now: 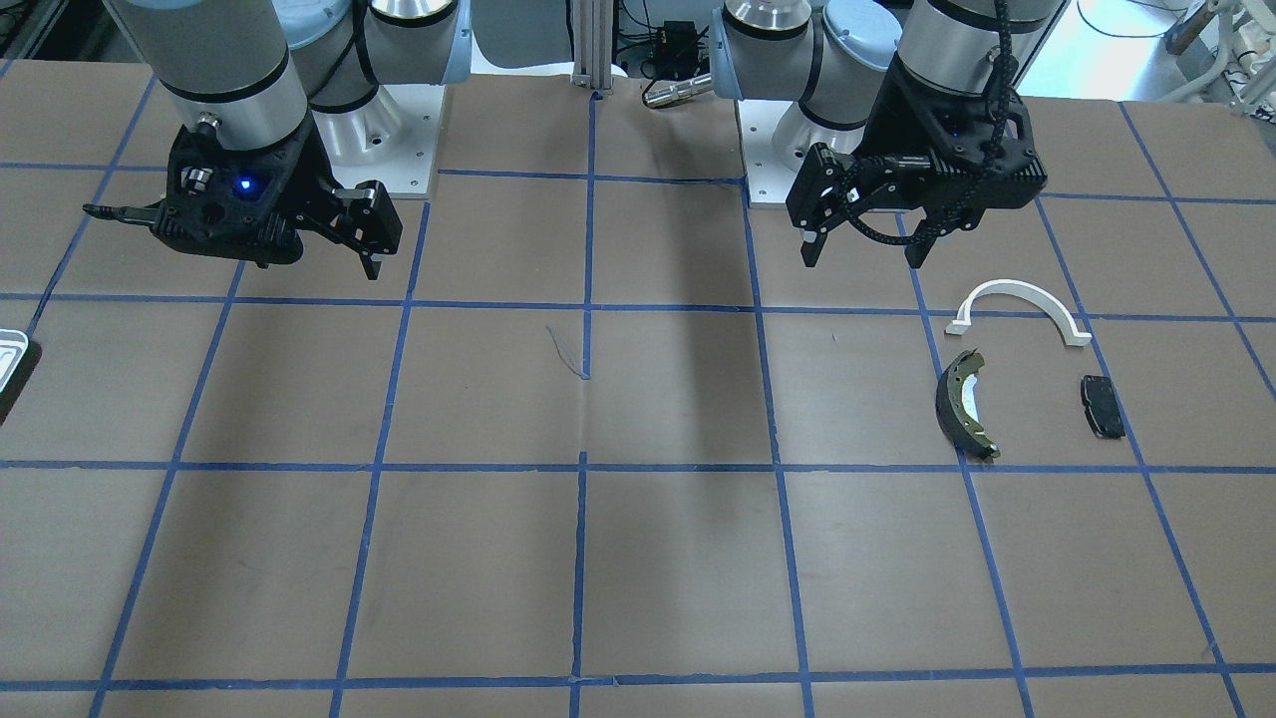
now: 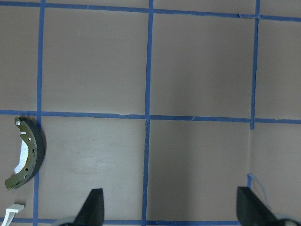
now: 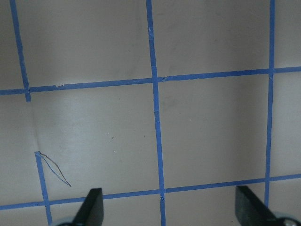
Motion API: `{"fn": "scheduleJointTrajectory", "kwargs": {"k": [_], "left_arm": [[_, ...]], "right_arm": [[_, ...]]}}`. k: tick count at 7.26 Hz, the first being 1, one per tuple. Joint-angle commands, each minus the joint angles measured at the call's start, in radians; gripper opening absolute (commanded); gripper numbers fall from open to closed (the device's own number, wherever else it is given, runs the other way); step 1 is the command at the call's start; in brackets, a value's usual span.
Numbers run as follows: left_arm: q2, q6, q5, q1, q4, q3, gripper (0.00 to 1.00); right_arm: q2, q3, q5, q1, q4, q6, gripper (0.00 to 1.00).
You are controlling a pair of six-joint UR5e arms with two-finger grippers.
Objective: Place bearing gear from tray to pile
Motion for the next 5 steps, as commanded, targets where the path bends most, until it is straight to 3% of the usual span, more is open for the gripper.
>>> {"fn": "scheduleJointTrajectory", "kwargs": {"k": [1, 5], "left_arm": [[0.000, 0.000, 0.000, 0.000, 0.000, 0.000, 1.00], [0.000, 0.000, 0.000, 0.000, 0.000, 0.000, 1.00]], "right_arm": [[0.002, 0.002, 0.000, 0.000, 0.000, 0.001, 1.00], [0.011, 0.002, -0.005, -0.009, -0.005, -0.006, 1.00]]}}
